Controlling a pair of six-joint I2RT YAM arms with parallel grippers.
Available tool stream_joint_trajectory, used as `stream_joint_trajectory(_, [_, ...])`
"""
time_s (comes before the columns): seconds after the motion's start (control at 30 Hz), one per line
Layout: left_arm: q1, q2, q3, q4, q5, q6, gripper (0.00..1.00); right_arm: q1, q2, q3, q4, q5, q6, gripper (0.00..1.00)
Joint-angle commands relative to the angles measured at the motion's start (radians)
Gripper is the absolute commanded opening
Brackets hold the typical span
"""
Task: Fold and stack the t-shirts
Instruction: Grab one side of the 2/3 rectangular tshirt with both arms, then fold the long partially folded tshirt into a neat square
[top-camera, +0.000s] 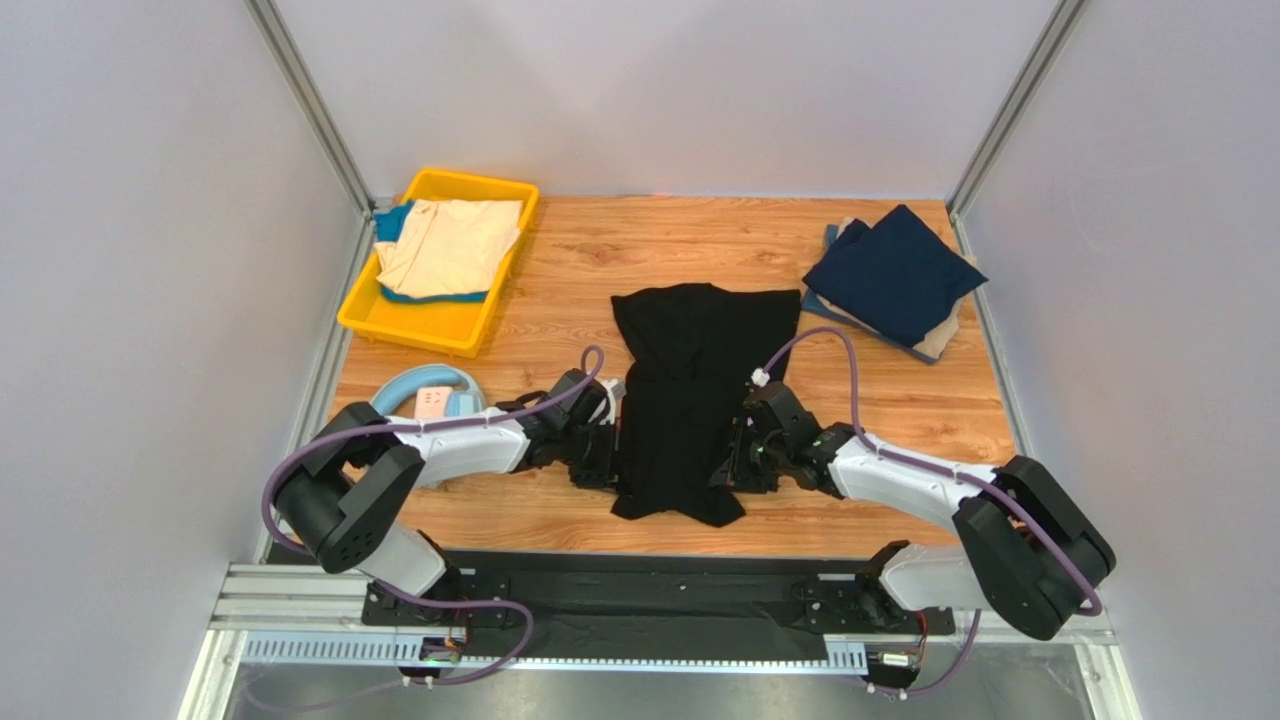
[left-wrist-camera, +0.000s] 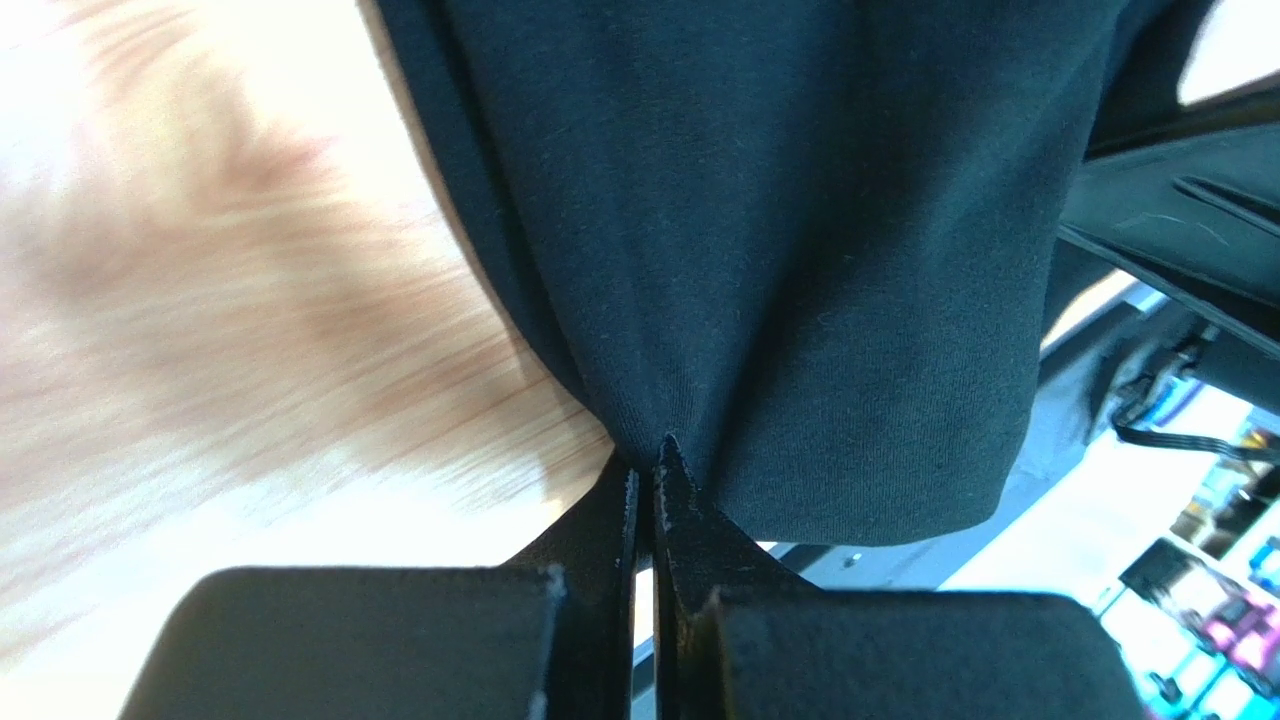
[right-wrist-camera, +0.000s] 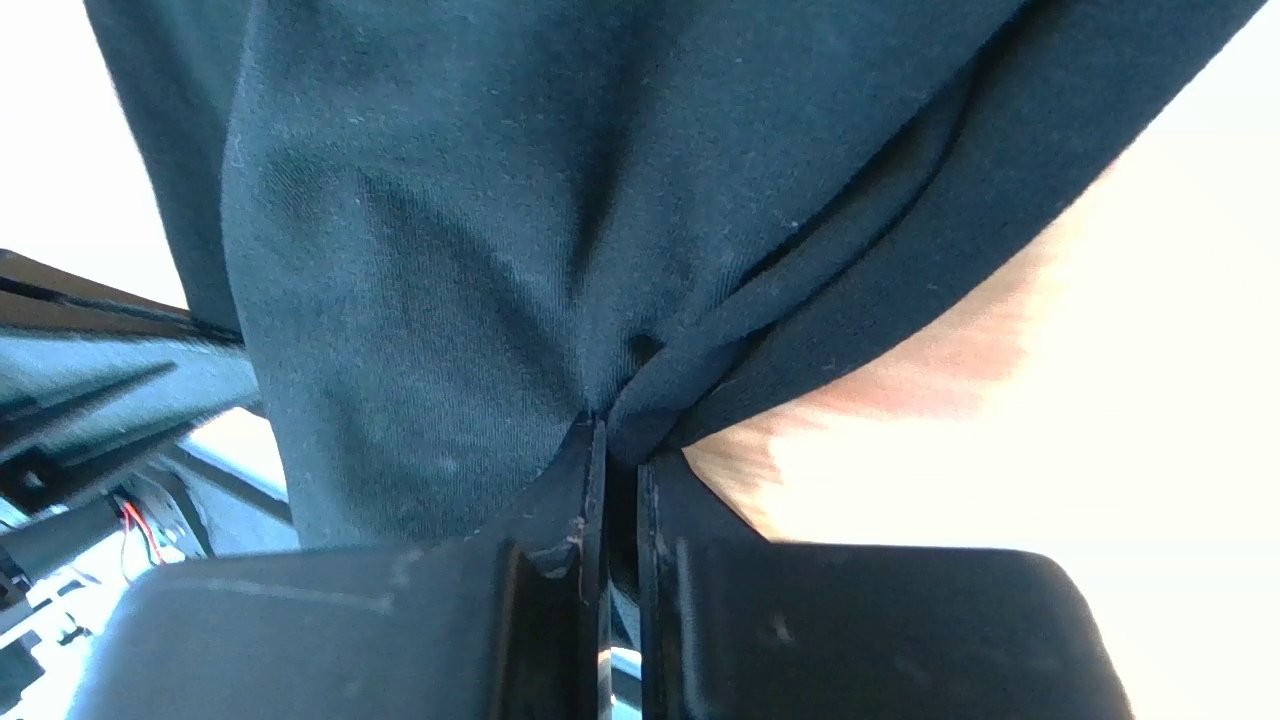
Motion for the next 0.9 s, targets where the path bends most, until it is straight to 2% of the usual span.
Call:
stream_joint_trajectory(0.0, [-0.006,-0.064,-0.021,-0.166,-0.123,0.04,0.0,0.015,-0.031,-0.048,-0.25,0.021,-0.029,0.0])
stream_joint_trajectory(0.27, [-0.006,-0.239,0.031,-0.31,-0.179,0.077,0.0,0.015,-0.266,0.041,-0.422,0.043,-0.037,0.0])
stream_joint_trajectory(0.53, [-0.005,-0.24,0.133,-0.348,-0.218,0.107,0.0,0.015,-0.278,0.133,-0.462,0.053,-0.055,0.0])
stream_joint_trajectory(0.63, [0.006,-0.182,0.235,-0.374,-0.27,0.156,0.0,0.01,-0.236,0.22,-0.471,0.104,-0.098,0.0])
stream_joint_trajectory(0.73, [0.039,-0.072,0.405,-0.442,-0.31,0.211,0.0,-0.01,-0.15,0.343,-0.496,0.202,-0.142,0.0])
stream_joint_trajectory(0.87, [0.098,0.071,0.66,-0.512,-0.321,0.262,0.0,-0.064,-0.016,0.495,-0.517,0.222,-0.231,0.0])
